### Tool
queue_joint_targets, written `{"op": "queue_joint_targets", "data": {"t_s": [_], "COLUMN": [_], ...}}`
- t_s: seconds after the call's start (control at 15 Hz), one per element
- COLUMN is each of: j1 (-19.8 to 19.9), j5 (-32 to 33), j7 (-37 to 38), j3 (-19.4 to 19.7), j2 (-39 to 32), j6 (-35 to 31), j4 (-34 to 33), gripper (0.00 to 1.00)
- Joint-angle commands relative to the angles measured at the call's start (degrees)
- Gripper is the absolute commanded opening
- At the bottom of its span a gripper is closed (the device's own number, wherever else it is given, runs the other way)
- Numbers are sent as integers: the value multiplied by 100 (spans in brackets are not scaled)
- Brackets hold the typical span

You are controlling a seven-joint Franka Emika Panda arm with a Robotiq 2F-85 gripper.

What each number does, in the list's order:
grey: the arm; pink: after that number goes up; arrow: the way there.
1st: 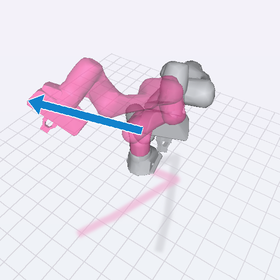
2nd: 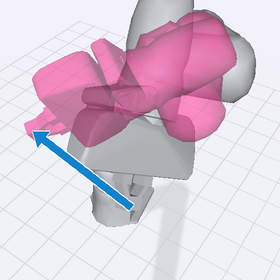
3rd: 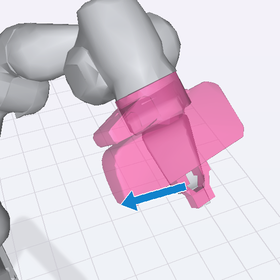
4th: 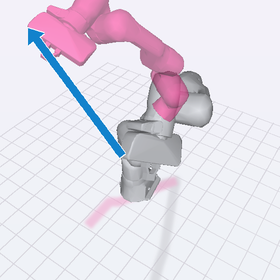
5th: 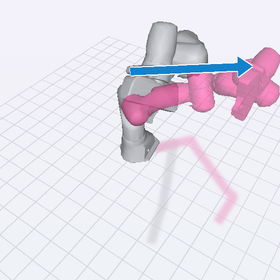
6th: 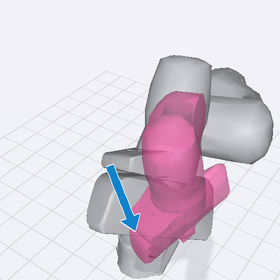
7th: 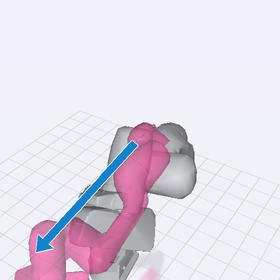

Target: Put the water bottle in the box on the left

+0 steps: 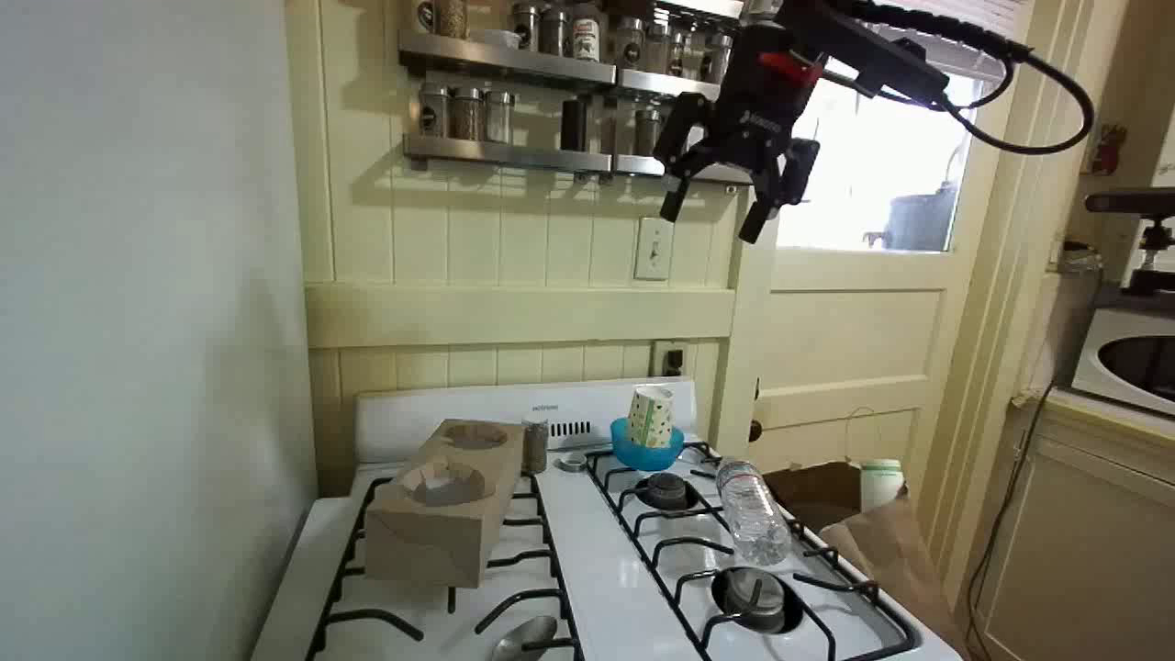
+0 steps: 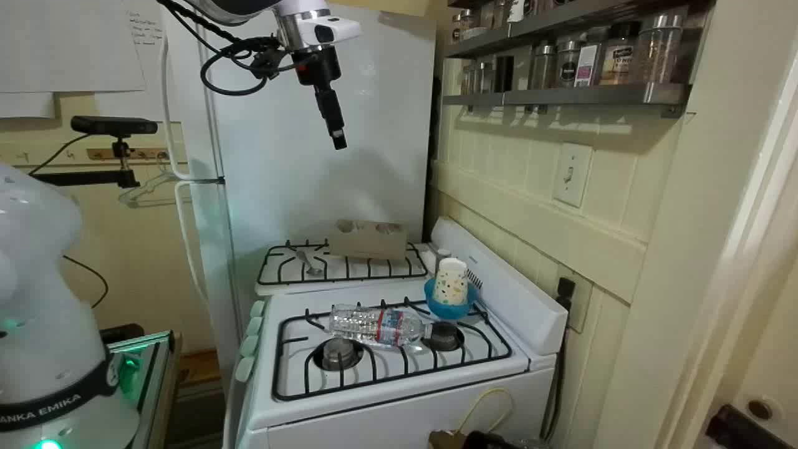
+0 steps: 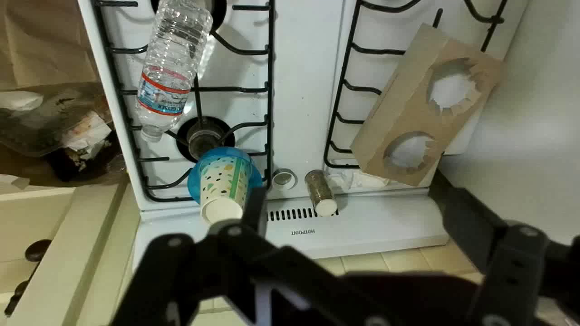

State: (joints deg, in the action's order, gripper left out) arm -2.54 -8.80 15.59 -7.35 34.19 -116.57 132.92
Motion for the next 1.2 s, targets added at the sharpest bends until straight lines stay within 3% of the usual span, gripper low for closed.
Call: {"op": "queue_joint_targets", "data": {"t_s": [0.0, 0.47, 0.87, 1.13], "j1": [1, 1, 678, 937], "j5": [2, 2, 169, 48], "j7": [0, -1, 821, 890], "j3": [0, 0, 222, 593], "j2": [-4, -4, -575, -1495], "j6": [14, 14, -57, 38], "j4": [-13, -13, 274, 251], "gripper": [100, 100, 100, 100]}}
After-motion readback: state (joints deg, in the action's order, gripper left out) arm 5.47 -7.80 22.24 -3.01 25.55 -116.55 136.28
